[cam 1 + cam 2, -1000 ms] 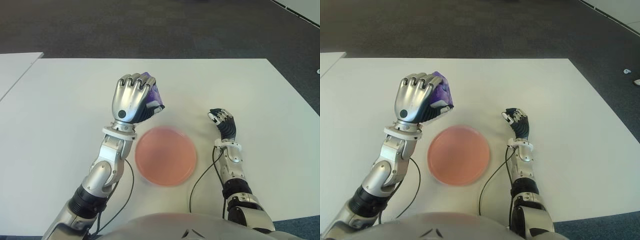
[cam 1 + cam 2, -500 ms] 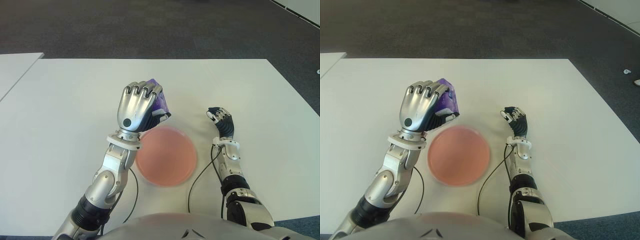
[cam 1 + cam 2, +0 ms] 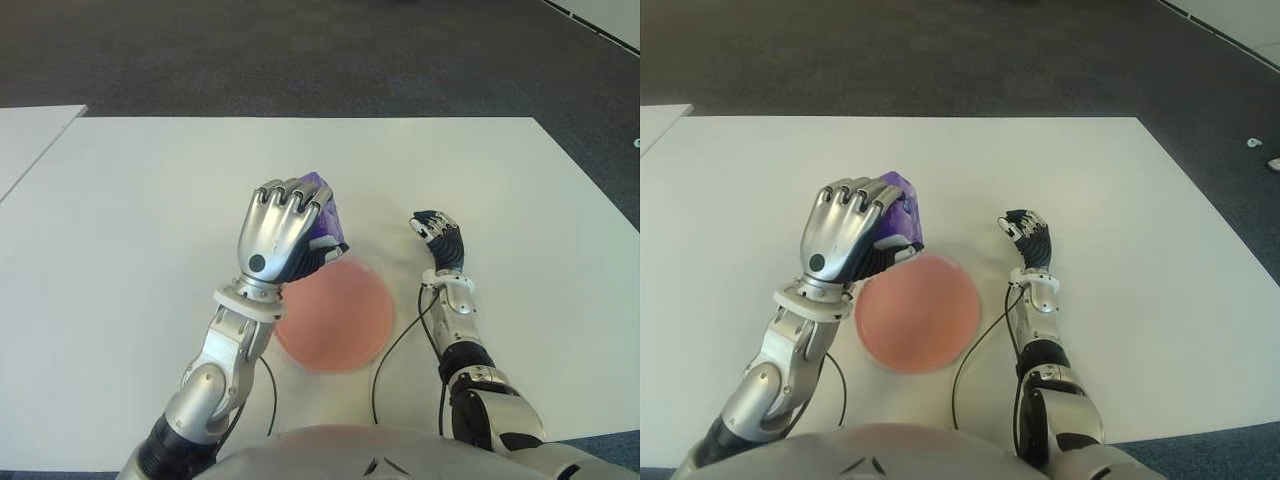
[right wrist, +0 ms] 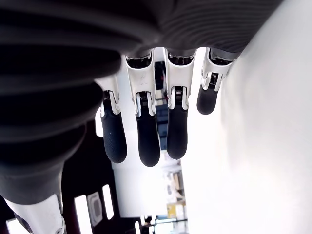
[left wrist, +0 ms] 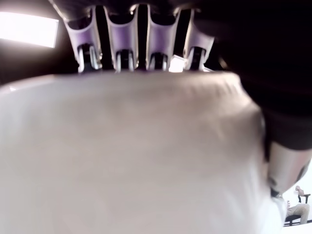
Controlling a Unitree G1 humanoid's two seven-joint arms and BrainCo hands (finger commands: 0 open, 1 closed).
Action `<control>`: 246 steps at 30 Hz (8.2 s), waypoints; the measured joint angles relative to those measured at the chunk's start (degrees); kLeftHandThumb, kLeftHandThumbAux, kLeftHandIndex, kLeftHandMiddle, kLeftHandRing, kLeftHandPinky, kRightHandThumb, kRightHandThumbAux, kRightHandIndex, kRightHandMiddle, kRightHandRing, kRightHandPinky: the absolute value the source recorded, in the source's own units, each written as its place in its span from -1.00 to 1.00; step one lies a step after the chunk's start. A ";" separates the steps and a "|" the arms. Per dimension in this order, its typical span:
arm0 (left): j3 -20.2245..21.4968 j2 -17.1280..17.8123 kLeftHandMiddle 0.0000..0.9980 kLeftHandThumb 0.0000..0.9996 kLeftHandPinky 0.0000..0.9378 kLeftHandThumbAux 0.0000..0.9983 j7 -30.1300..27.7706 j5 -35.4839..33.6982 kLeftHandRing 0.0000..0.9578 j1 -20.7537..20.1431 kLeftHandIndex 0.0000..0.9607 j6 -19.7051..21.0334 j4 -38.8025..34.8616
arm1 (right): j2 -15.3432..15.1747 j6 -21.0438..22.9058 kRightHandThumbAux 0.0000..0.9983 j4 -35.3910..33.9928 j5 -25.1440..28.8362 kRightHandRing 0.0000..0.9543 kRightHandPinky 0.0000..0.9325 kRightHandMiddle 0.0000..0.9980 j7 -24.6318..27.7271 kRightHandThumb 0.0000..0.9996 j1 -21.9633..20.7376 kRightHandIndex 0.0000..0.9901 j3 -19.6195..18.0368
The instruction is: Put the tissue paper into the plate.
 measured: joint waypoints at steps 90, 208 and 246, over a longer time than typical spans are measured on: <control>-1.30 -2.53 -1.00 -0.58 -1.00 -0.69 2.71 -8.33 -1.00 5.14 -1.00 -5.87 5.51 | 2.66 0.36 0.45 -1.20 -0.24 -0.25 -0.68 -0.11 -2.30 0.40 -0.07 -0.17 0.89; 28.73 -13.78 -0.23 -0.72 -0.05 0.12 -18.00 -87.58 -0.15 11.47 -0.33 -15.63 32.70 | 0.41 9.30 0.46 -33.37 -0.44 -0.44 -0.65 -0.35 5.22 0.35 25.31 -0.19 5.62; 26.77 -13.41 -0.23 -0.62 -0.07 0.19 -20.03 -87.12 -0.15 13.83 -0.35 -19.45 33.11 | 0.83 11.12 0.49 -38.39 -1.10 -0.39 -0.63 -0.33 3.25 -0.26 29.39 -0.48 7.63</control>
